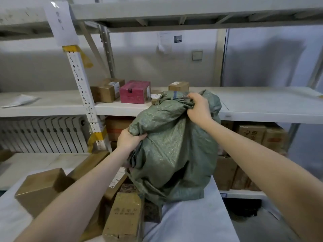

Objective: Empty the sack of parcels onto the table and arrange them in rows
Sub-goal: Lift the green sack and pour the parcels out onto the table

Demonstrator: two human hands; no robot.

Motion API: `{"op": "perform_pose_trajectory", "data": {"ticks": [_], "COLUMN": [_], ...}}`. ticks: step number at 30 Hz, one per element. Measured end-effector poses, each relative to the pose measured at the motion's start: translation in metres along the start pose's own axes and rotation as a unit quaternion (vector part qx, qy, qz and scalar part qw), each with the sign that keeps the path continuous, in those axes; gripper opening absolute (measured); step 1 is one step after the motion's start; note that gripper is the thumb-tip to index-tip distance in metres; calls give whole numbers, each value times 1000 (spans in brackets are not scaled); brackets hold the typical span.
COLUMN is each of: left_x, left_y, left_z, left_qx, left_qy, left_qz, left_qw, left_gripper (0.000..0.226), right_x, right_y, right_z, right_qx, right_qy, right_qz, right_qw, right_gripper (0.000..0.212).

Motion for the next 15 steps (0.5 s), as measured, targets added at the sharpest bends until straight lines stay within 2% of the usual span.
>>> {"op": "perform_pose_trajectory", "data": {"ticks": [3,5,8,11,13,15], "left_x": [-19,-35,-62,-86,-98,-103], "left_y": [-2,-7,-13,-18,-18,-15], "left_z": [-13,-33,-66,-79,-81,-80], "left_qx": [33,84,153,177,193,209], "left_qy": [-13,-18,-58,-74,-76,-79], "left_qz": [-28,-56,-135,-207,-241,-261], "left_qw": [999,995,977,959,948,939], "left_gripper": [50,40,27,20,26,27], "right_x": [-7,-16,-26,-29,-28,-20], "right_y": [-1,-2,3,13,21,26], "right_z": [18,34,58,83,98,105], "right_qx": [-12,-21,-41,-100,-127,-104], "right_qy": [17,15,18,50,68,103], "right_qz": [13,-1,-37,-53,-58,-35], "right_qw": [1000,1000,998,992,988,989], "right_gripper": [35,31,27,27,36,56]}}
Point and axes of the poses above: each hand's wrist, its own y-axis away from the middle knuckle, its own x-axis out of the palm, z = x × y, the point moved 2 cm from there along -y, towards the middle knuckle, and after that the axes turned 12 degrees about x, right-handed, at the moved point
